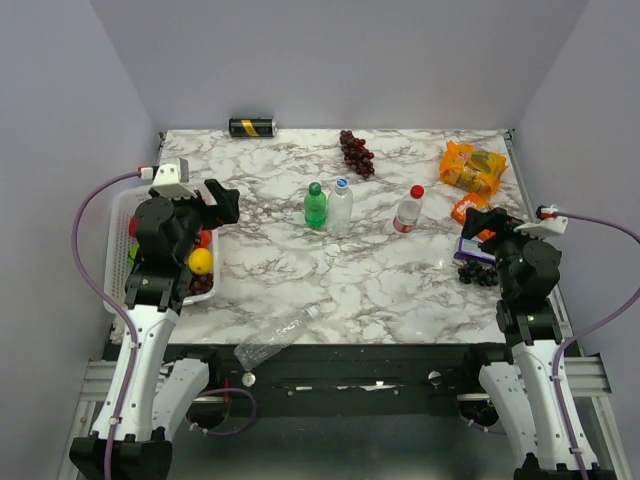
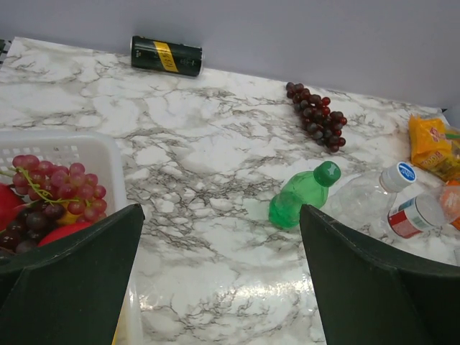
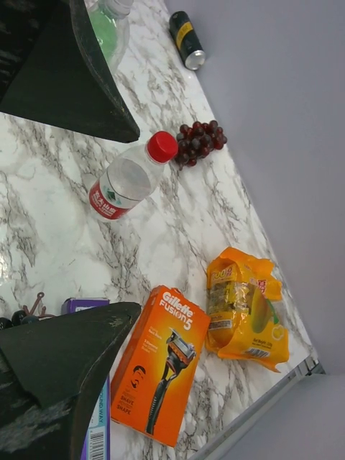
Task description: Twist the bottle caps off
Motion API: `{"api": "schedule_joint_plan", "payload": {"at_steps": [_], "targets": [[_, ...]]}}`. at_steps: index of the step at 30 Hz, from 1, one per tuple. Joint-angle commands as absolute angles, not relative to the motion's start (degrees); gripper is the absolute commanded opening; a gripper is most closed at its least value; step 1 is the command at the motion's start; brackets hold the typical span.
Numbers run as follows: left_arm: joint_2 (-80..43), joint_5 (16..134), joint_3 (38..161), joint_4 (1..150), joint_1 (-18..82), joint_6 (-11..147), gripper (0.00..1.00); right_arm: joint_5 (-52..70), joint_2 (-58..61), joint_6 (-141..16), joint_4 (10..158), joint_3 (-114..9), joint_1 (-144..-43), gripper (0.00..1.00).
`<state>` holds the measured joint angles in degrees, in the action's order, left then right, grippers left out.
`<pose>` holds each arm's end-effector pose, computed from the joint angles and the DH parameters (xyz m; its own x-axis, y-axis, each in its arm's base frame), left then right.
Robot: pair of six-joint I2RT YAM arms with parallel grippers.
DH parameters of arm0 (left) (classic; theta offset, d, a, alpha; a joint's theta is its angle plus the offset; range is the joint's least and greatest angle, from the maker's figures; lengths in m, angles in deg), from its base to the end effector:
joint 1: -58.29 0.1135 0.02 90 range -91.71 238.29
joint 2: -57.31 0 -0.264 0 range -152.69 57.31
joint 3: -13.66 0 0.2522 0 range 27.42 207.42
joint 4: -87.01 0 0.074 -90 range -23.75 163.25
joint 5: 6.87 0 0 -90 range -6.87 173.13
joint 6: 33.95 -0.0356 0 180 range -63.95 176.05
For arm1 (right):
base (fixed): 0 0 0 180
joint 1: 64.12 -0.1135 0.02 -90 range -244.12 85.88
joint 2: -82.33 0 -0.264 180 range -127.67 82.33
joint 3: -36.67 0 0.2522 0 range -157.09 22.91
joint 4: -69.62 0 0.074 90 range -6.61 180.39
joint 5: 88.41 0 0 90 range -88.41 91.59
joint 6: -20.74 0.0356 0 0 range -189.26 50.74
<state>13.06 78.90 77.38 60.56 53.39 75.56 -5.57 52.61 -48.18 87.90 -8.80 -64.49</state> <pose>0.1765 -0.0178 0.3685 -0.1669 -0.3200 -0.9326 0.1086 0.9342 -0.3399 0.1427 -0.0035 0.3080 0.0013 0.3569 -0.9341 0.1261 0.9266 0.3542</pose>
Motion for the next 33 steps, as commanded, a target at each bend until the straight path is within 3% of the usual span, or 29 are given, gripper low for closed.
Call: {"api": "schedule_joint_plan", "payload": {"at_steps": [1,7,21,28,33], "targets": [[13.28,74.00,76.03,63.49,51.88,73.72,0.99,-2.54,53.58,-48.87,89.10,-10.05,-64.39,1.00],[10.38,64.52,74.71,63.59,49.16,67.93,0.99,-1.93,54.64,-49.40,88.75,-9.26,-64.39,1.00],[-3.58,73.11,74.88,51.83,11.12,49.39,0.99,0.71,53.85,-49.49,88.75,-8.91,-64.39,1.00],[-14.92,81.95,79.45,38.28,2.67,59.44,0.99,2.91,54.03,-48.69,88.83,-9.00,-64.30,1.00],[-15.11,86.39,80.95,34.68,-1.74,63.78,0.99,2.47,54.29,-48.78,88.75,-8.82,-64.39,1.00]]}}
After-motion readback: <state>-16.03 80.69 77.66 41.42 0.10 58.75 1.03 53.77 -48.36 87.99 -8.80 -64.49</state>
